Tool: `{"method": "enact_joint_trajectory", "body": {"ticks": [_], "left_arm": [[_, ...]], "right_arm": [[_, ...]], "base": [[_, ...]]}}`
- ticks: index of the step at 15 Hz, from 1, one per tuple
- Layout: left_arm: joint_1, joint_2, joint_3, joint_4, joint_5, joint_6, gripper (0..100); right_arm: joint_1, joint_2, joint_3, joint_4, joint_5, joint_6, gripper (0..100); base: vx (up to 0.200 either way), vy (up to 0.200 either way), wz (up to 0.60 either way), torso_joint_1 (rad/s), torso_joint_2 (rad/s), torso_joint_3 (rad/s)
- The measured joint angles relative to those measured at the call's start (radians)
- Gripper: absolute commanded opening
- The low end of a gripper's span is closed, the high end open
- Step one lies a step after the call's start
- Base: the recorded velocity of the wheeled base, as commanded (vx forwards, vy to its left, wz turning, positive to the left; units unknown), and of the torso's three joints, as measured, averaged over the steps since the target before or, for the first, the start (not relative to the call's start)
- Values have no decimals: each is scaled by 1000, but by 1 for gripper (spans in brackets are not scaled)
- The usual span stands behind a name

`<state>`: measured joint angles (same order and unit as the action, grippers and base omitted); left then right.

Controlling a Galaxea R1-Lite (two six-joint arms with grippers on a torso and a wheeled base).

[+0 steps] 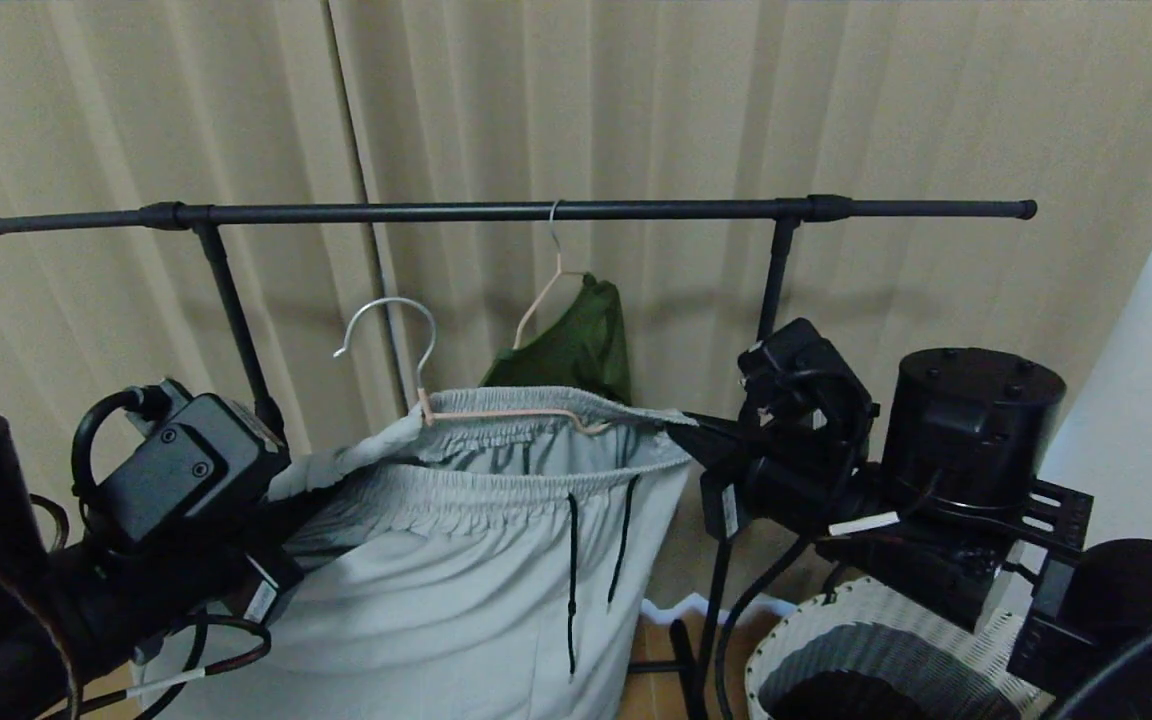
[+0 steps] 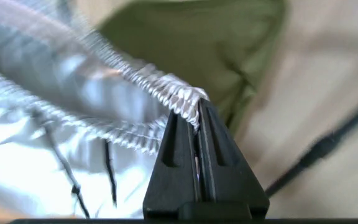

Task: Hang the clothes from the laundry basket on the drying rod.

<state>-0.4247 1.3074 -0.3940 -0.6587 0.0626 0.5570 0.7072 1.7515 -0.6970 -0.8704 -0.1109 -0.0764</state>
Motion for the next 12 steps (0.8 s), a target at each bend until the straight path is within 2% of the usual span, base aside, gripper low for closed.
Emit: {"method": "enact_joint_trajectory", "body": {"ticks": [4,5,8,12], "left_arm": [[-16,4,-2,-10,11,-22,0],[-25,5,-2,-15,11,-30,0],[-66,6,-2,-19,9,-53,0],[-115,9,-2,-32,5,-51,0]], "right_arm": [[56,-33,26,2,3,-20,0],[76,-36,36,2,4,-20,100],[111,-44,45,-9,5,-40,100],[115,-45,39,-43,8,-170,100]], "base": [[0,0,0,0,0,0],[0,0,0,0,0,0],[0,0,0,0,0,0],[0,0,0,0,0,0]]}}
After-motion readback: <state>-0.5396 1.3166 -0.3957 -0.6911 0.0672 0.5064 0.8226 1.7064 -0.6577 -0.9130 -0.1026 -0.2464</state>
